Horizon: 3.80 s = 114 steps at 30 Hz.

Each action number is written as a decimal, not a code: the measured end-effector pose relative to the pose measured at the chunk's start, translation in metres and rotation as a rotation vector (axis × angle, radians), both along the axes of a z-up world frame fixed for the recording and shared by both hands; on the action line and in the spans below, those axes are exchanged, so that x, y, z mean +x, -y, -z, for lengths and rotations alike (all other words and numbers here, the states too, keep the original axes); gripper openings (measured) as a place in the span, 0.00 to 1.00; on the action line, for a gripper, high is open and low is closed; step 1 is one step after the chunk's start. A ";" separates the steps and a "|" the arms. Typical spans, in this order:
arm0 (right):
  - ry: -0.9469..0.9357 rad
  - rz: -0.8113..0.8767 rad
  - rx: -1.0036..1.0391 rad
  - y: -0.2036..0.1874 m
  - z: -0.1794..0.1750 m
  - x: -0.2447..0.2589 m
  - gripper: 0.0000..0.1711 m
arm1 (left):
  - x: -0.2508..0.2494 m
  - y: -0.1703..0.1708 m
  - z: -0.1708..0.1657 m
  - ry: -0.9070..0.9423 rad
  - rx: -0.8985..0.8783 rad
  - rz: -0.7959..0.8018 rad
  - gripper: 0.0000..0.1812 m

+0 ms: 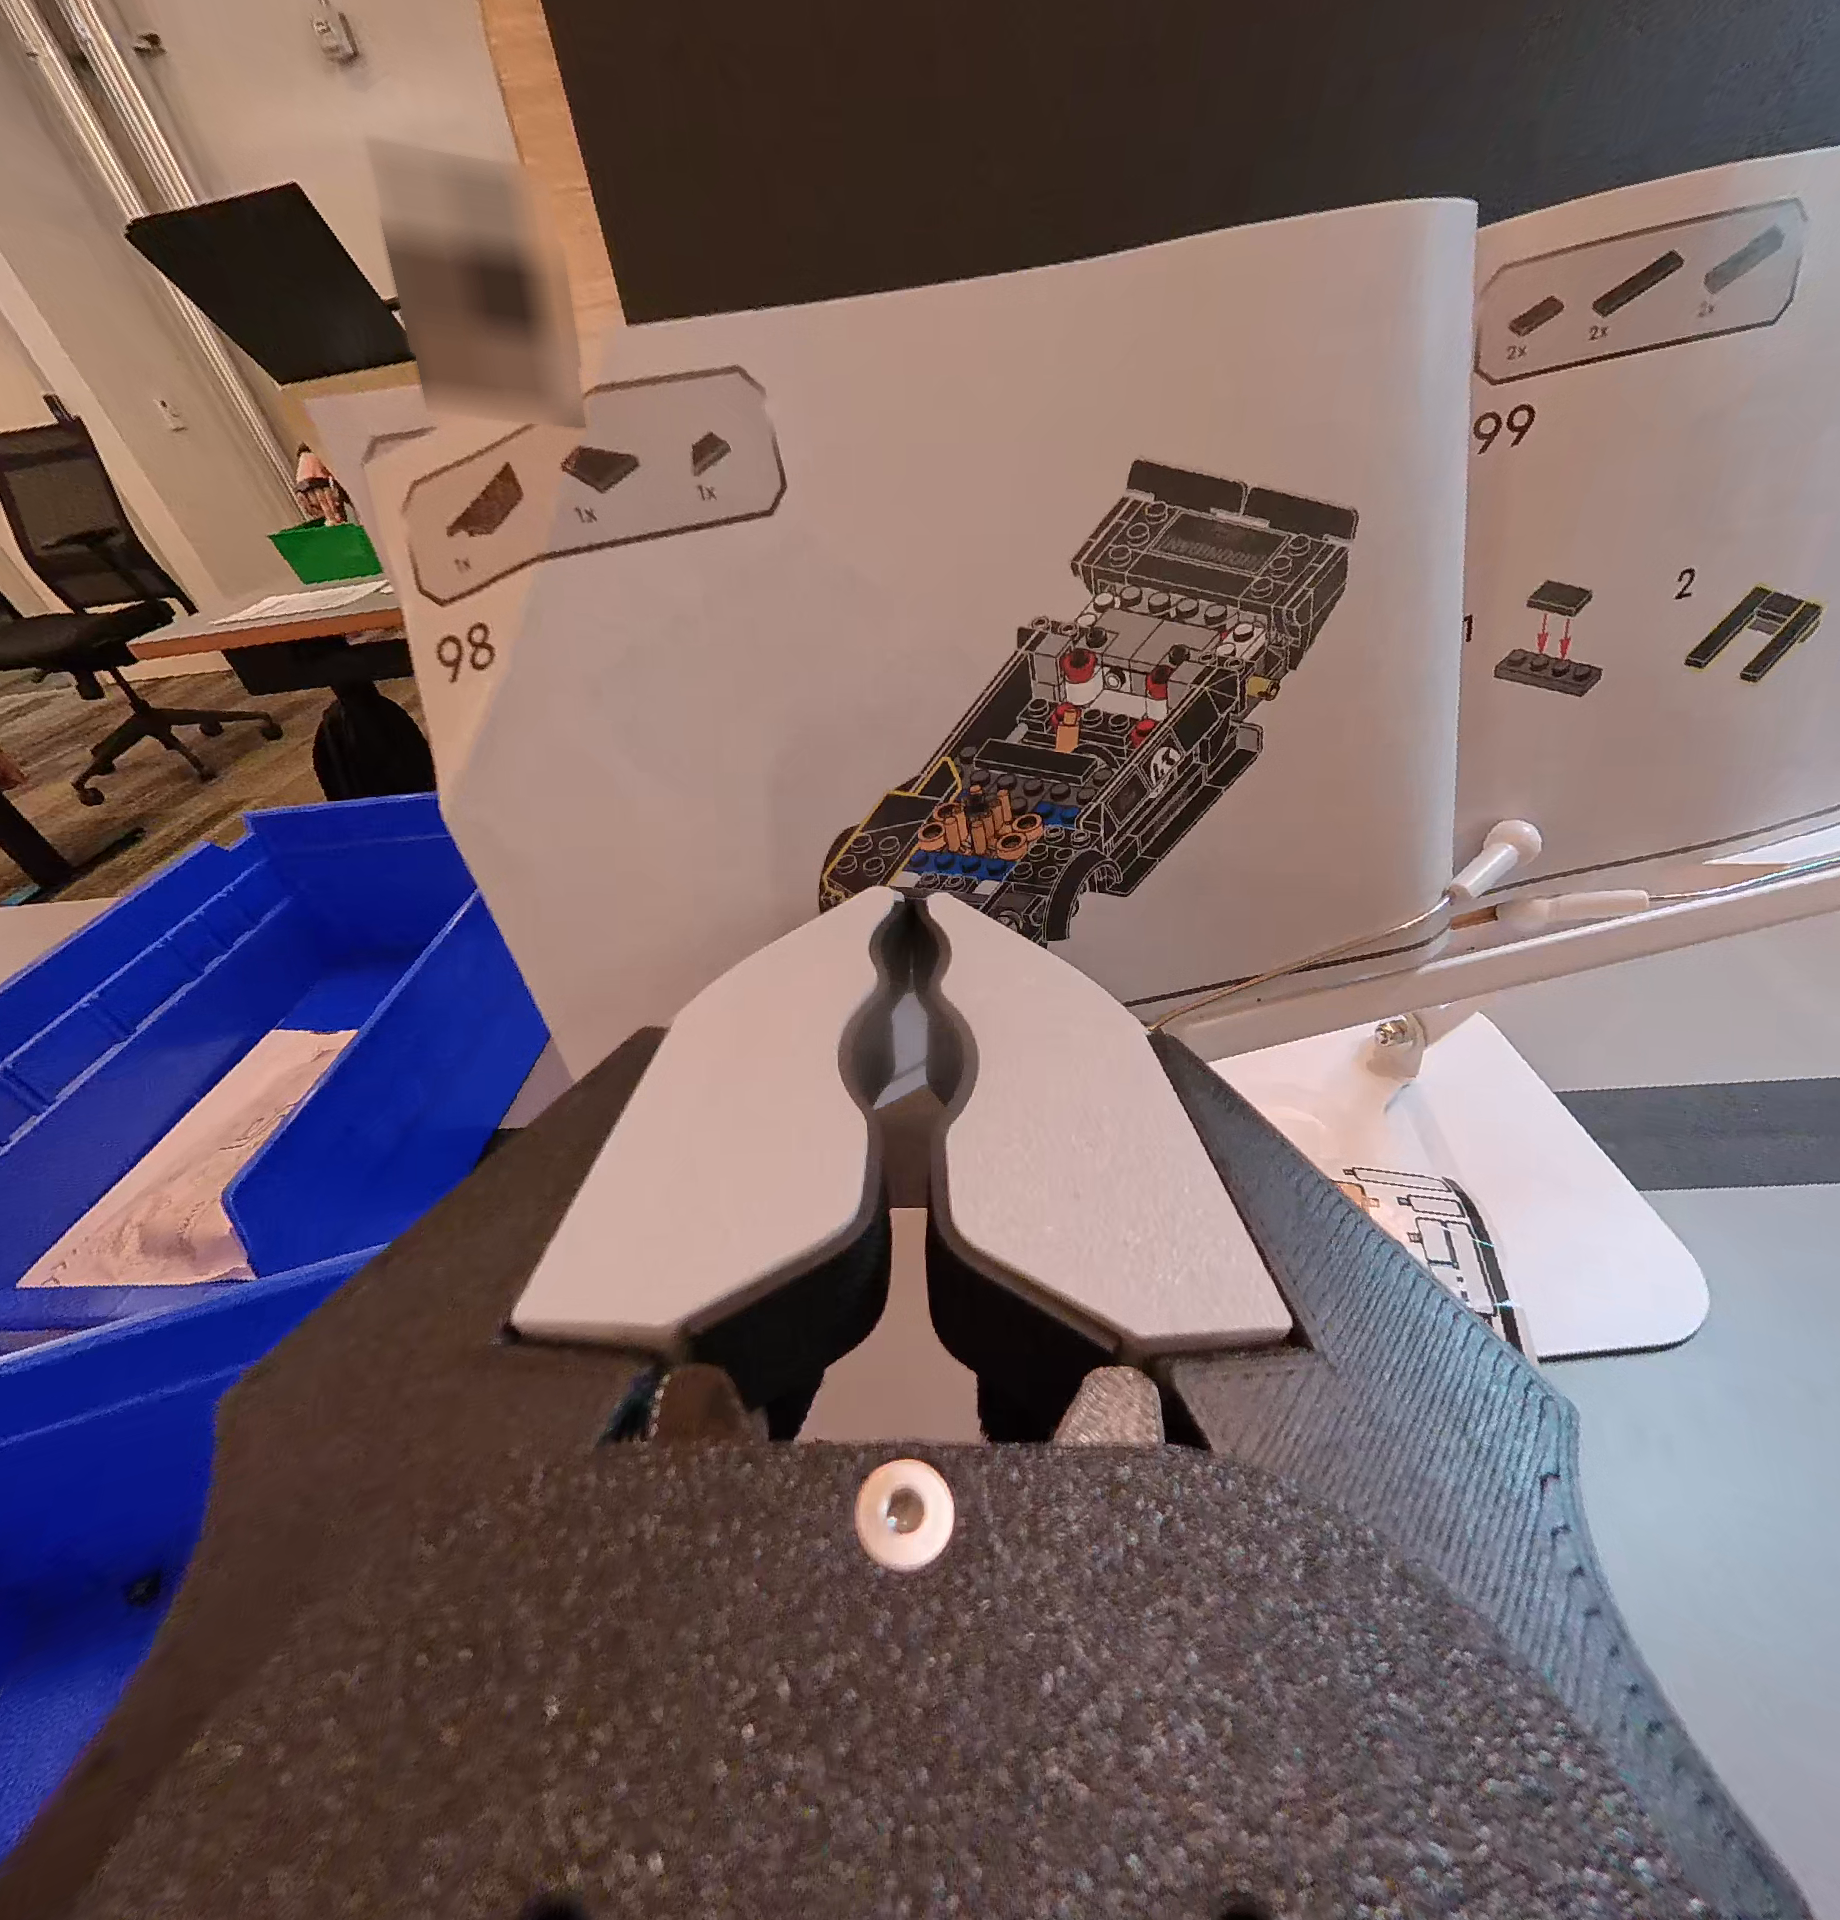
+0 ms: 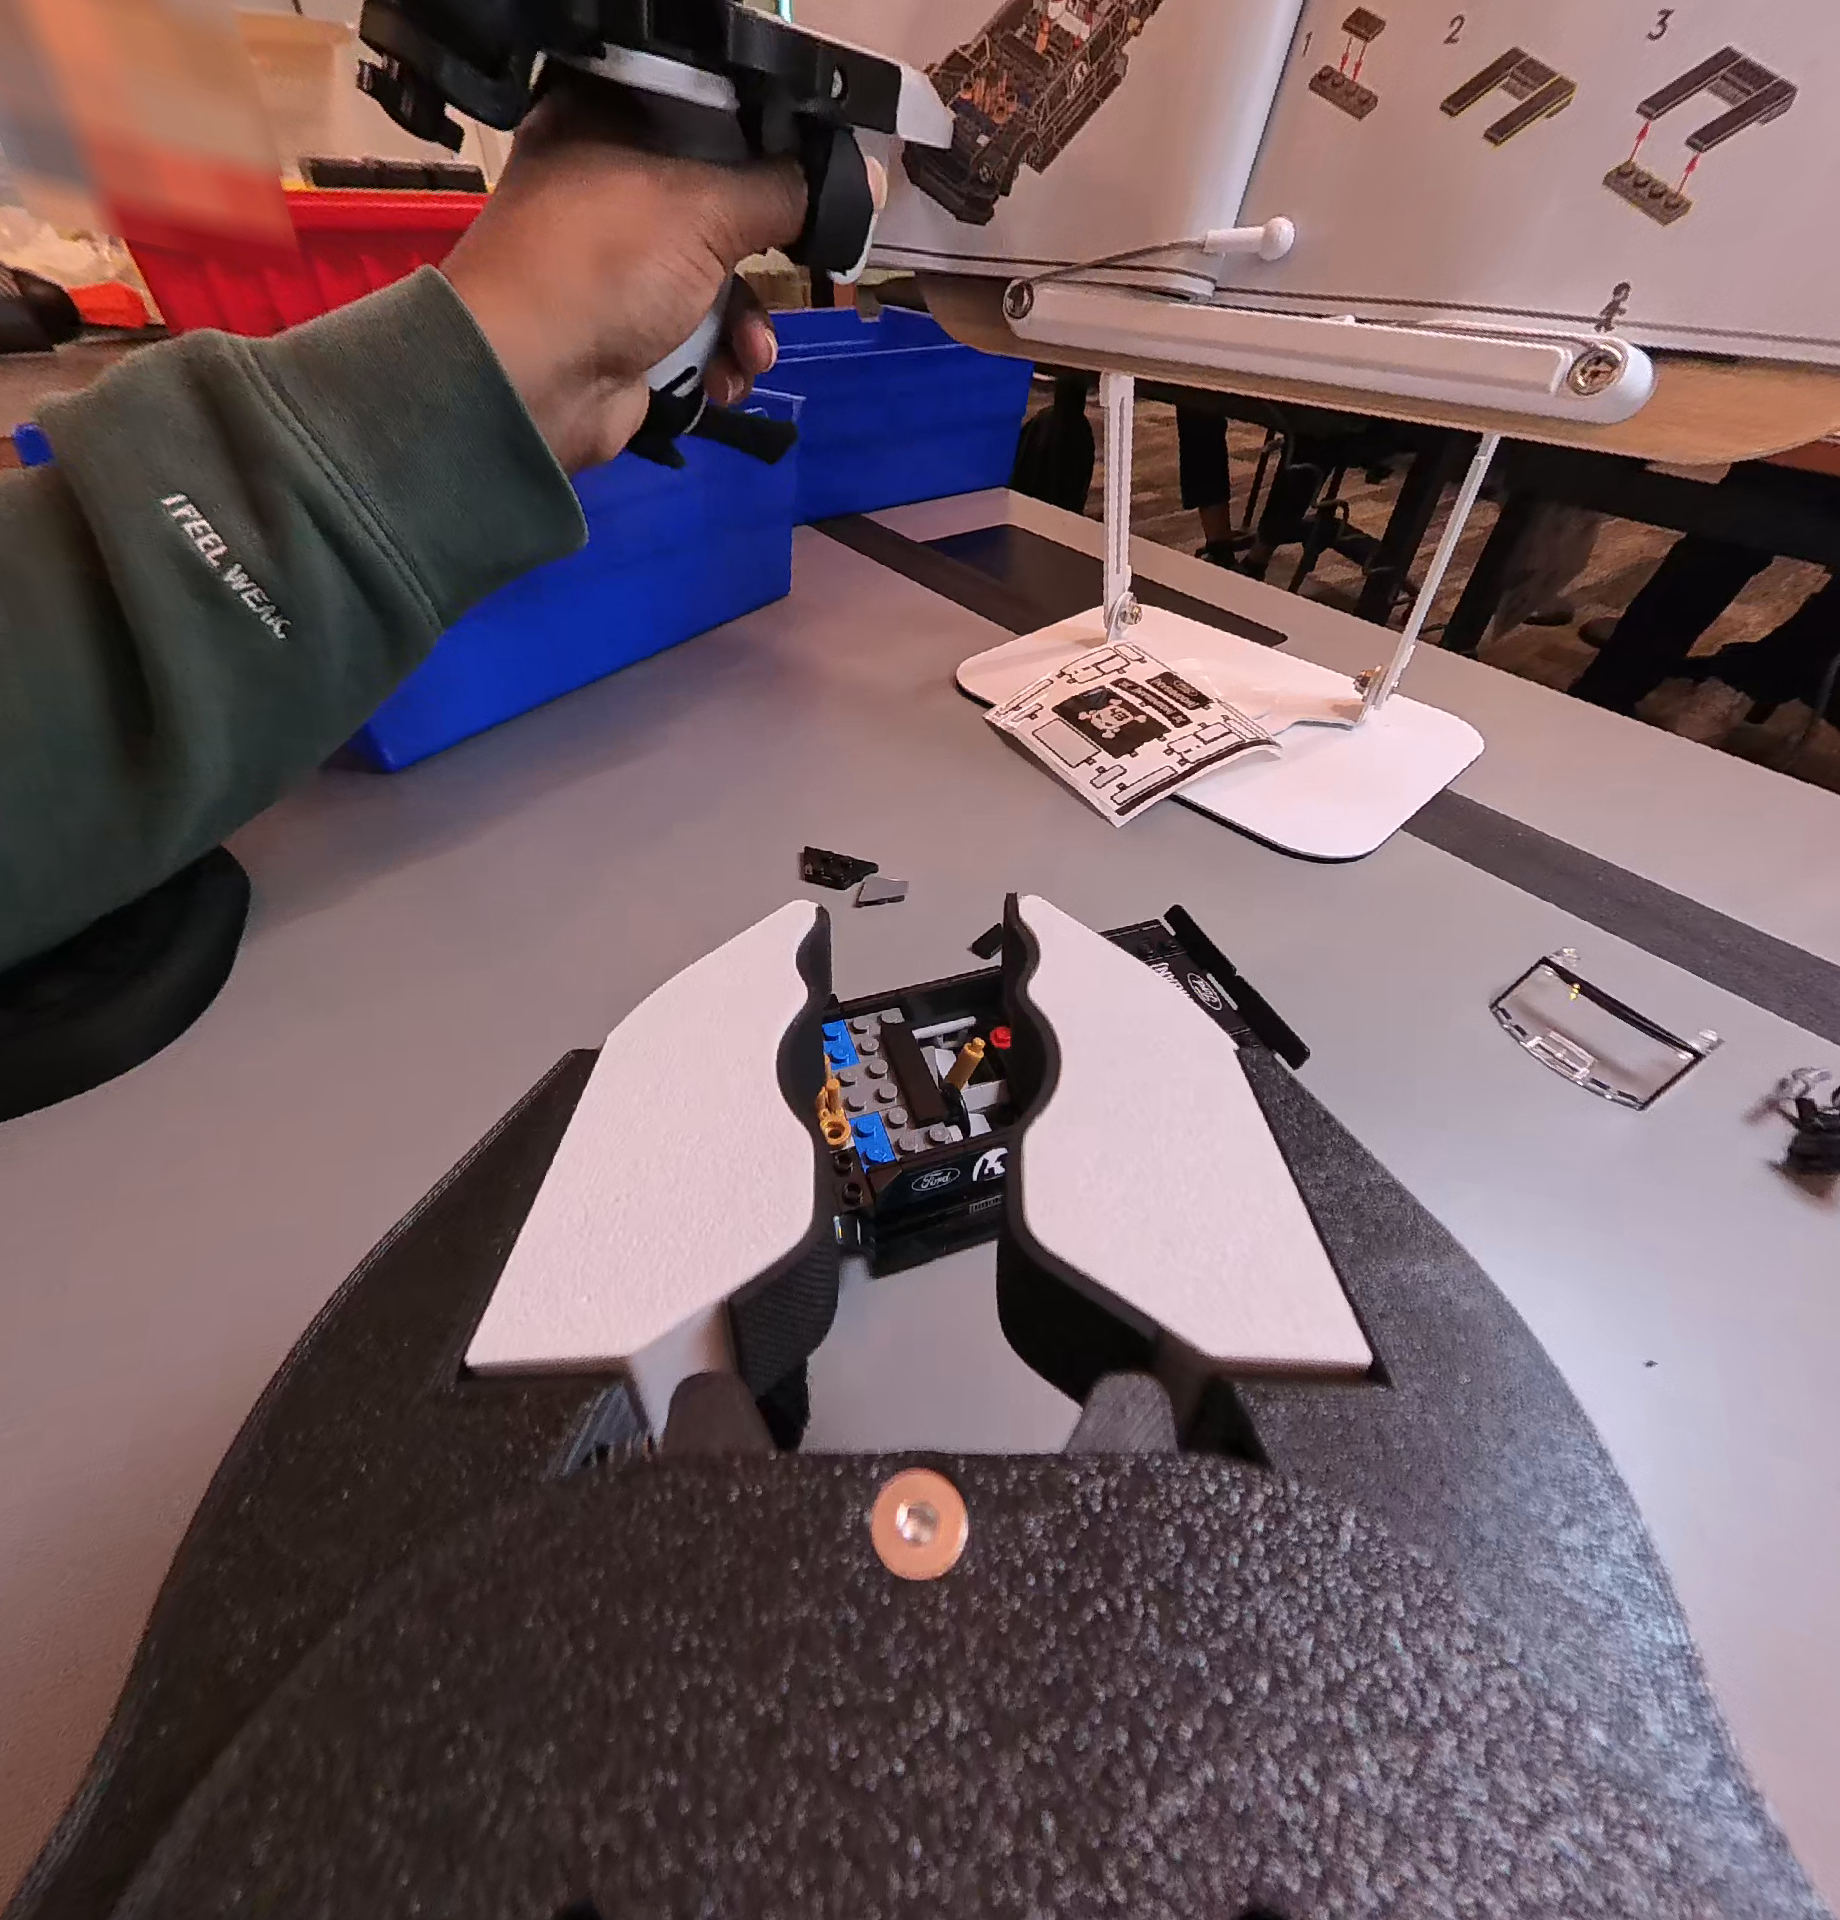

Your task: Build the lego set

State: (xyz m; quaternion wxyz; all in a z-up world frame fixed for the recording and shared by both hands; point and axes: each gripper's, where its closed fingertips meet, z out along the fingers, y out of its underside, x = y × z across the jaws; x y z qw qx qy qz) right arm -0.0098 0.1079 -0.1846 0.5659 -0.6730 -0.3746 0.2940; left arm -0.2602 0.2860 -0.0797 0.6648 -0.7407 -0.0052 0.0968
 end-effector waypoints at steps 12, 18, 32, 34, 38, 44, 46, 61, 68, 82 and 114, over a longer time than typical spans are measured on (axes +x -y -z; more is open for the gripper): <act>0.000 0.005 0.009 -0.001 -0.002 0.002 0.18 | 0.009 0.006 0.006 0.007 -0.017 0.048 0.00; 0.017 0.024 0.043 -0.003 -0.004 0.007 0.18 | 0.071 0.042 0.087 0.016 -0.364 0.418 0.10; -0.038 0.046 0.040 -0.010 -0.018 0.021 0.18 | 0.128 0.139 0.198 -0.108 -0.794 0.840 0.15; -0.032 0.046 0.044 -0.009 -0.017 0.021 0.18 | 0.128 0.138 0.204 -0.130 -0.811 0.837 0.14; -0.022 0.040 0.035 -0.009 -0.013 0.019 0.18 | 0.130 0.136 0.204 -0.112 -0.814 0.833 0.09; 0.010 0.028 0.019 -0.010 -0.005 0.017 0.18 | 0.127 0.138 0.203 -0.177 -0.782 0.810 0.09; 0.030 0.035 0.021 -0.012 -0.001 0.018 0.18 | 0.125 0.140 0.202 -0.186 -0.772 0.812 0.09; 0.150 -0.284 -0.105 0.031 0.031 -0.015 0.20 | 0.221 0.217 0.135 -0.171 -0.430 1.356 0.09; -0.059 -0.425 -0.382 0.048 0.018 -0.020 0.16 | 0.230 0.224 0.125 -0.395 -0.255 1.353 0.09; -0.437 -0.383 -0.495 0.032 -0.025 -0.009 0.03 | 0.236 0.213 0.099 -0.110 -0.153 1.305 0.13; 0.004 -0.550 -0.293 0.070 0.005 -0.018 0.10 | 0.238 0.264 0.120 0.226 -0.694 1.591 0.03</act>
